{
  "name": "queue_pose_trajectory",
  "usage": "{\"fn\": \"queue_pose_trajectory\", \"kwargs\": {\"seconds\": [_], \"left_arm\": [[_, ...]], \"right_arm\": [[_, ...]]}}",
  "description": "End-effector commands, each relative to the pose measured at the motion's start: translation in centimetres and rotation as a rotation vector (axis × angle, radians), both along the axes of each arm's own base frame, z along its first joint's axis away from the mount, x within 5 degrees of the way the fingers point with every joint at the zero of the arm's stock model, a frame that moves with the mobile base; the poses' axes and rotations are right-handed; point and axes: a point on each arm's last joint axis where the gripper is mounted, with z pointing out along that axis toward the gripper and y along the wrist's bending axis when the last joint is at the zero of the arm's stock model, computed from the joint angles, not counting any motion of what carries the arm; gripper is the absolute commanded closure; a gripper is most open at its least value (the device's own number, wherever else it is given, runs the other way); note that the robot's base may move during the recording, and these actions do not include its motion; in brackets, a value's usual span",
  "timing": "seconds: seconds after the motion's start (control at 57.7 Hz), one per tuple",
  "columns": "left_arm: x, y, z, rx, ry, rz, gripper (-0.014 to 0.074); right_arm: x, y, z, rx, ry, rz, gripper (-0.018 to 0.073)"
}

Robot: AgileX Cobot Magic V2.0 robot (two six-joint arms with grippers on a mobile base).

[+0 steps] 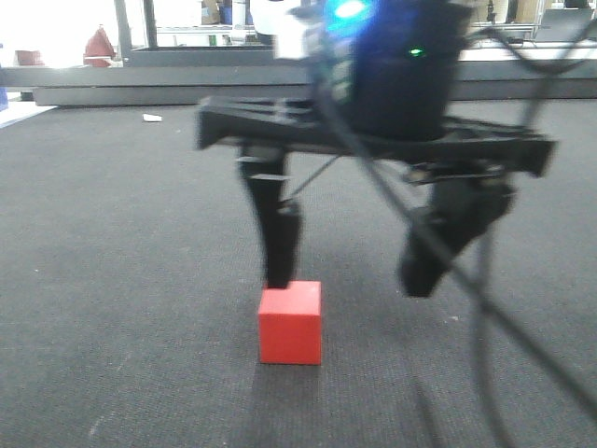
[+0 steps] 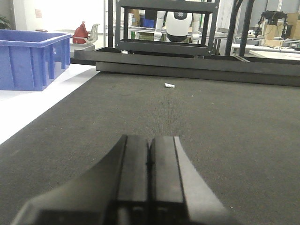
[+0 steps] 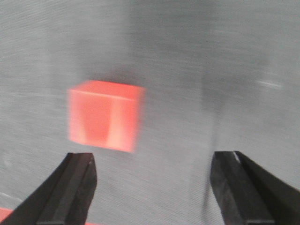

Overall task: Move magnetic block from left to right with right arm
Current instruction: 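Lower the open right gripper down around the red cube, then close the right gripper on the red cube and lift it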

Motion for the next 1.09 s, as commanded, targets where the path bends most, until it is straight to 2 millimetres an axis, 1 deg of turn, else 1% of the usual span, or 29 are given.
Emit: {"fn": "queue_pose_trajectory", "kwargs": {"seconds": [0.0,0.087,0.173,0.554,0.953,1.005,1.057,1.074], "left_arm": [[-0.1,0.1,0.5,-0.006,-0.085,0.006,0.0722],[-0.1,0.1,0.5,-0.006,-0.085,0.006,0.0722],[-0.1,0.1,0.5,-0.006,-0.085,0.006,0.0722],[-0.1,0.1,0.5,-0.006,-0.085,0.006,0.0722],[-0.1,0.1,0.5,-0.006,-0.085,0.006,0.0722],[-0.1,0.1,0.5,-0.006,-0.085,0.006,0.0722],[-0.1,0.1,0.5,-0.006,-0.085,0.006,0.0722],[-0.1,0.1,0.5,-0.006,-0.085,0.006,0.0722]], "right_arm": [[0.4,1.3,2.1,0.061,-0.049,-0.001,-0.0041],[0.8,2.2,1.8,0.057,-0.044,-0.002,-0.0041],[1.1,2.7,1.4,0.049,-0.039,-0.014,-0.0041],[2.1,3.4,-0.9,-0.007,-0.024,-0.053,-0.0041],[2.4,3.6,-1.1,0.004,-0.045,-0.054,-0.0038],[2.4,3.6,-1.1,0.004,-0.046,-0.054,-0.0017],[2.4,3.6,-1.1,0.003,-0.045,-0.054,0.003],[2.4,3.6,-1.1,0.002,-0.044,-0.055,0.0058]]}}
